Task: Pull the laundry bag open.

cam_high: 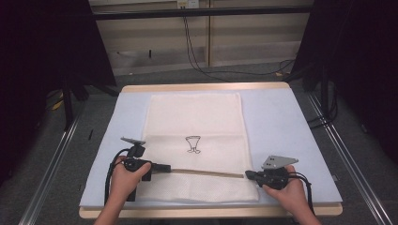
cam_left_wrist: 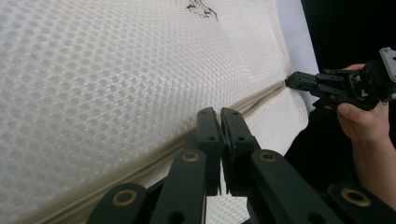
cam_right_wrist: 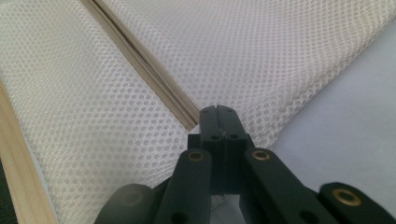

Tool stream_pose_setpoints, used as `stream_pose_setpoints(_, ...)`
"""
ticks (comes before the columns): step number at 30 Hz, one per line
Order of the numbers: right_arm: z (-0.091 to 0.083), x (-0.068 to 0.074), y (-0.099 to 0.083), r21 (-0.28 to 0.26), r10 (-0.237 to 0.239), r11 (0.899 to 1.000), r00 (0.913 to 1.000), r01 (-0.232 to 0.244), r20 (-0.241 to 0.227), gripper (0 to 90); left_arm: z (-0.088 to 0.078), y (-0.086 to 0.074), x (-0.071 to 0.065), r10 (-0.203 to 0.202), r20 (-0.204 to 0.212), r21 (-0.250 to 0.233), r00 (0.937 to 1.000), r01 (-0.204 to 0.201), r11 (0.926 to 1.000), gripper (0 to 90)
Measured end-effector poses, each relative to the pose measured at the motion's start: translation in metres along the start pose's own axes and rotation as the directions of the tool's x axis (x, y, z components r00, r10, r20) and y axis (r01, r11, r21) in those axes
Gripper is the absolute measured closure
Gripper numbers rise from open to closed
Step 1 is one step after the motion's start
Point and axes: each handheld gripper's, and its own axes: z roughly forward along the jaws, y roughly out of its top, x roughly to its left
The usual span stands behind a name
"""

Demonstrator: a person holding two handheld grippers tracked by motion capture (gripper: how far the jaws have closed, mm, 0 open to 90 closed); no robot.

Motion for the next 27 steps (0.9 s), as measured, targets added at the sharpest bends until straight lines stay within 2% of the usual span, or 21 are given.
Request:
stream_pose_setpoints(2,0.000,0.000,0.000,0.002,0.002,1.000,1.0000,-0.002,0.000,90.0,-0.002,0.000,0.000,-0.011,-0.002,-0.007,0.9999,0.011,0.9999,87.3)
stream_pose_setpoints(3,0.000,0.000,0.000,0.002,0.003,1.000,1.0000,-0.003,-0.001,90.0,-0.003,0.000,0.002,0.003,-0.010,-0.008,0.9999,-0.004,1.0000,87.2)
stream_pose_setpoints(7,0.000,0.000,0.000,0.002,0.002,1.000,1.0000,-0.002,0.001,90.0,-0.004,-0.001,0.003,-0.016,-0.001,-0.009,0.9999,0.016,0.9998,87.2)
stream_pose_setpoints(9,0.000,0.000,0.000,0.003,0.002,1.000,1.0000,-0.002,-0.001,90.0,-0.005,-0.001,0.005,-0.007,-0.007,-0.005,1.0000,0.007,1.0000,87.3)
stream_pose_setpoints(11,0.000,0.000,0.000,0.002,0.002,1.000,1.0000,-0.002,0.001,90.0,-0.006,-0.002,0.007,-0.014,0.011,-0.007,0.9998,0.014,0.9999,87.2)
stream_pose_setpoints(12,0.000,0.000,0.000,0.003,0.002,1.000,1.0000,-0.002,0.001,90.0,-0.007,-0.002,0.008,-0.026,-0.001,-0.008,0.9997,0.026,0.9996,87.2)
stream_pose_setpoints(13,0.000,0.000,0.000,0.003,0.002,1.000,1.0000,-0.002,0.002,90.0,-0.008,-0.002,0.010,-0.017,-0.002,-0.008,0.9998,0.017,0.9998,87.2)
stream_pose_setpoints(14,0.000,0.000,0.000,0.001,0.002,1.000,1.0000,-0.002,-0.001,90.0,-0.010,-0.002,0.012,-0.026,0.008,-0.007,0.9996,0.026,0.9996,87.2)
stream_pose_setpoints(23,0.000,0.000,0.000,0.003,0.001,1.000,1.0000,-0.001,-0.001,90.0,-0.027,-0.007,0.021,-0.046,-0.016,-0.029,0.9988,0.046,0.9985,87.2)
stream_pose_setpoints(25,0.000,-0.001,0.000,0.004,0.001,1.000,1.0000,-0.001,0.000,90.0,-0.030,-0.009,0.021,-0.061,-0.019,-0.043,0.9979,0.061,0.9972,87.2)
stream_pose_setpoints(27,0.000,0.000,0.000,0.005,0.001,1.000,1.0000,-0.001,0.001,90.0,-0.035,-0.011,0.023,-0.059,-0.029,-0.045,0.9979,0.057,0.9973,87.2)
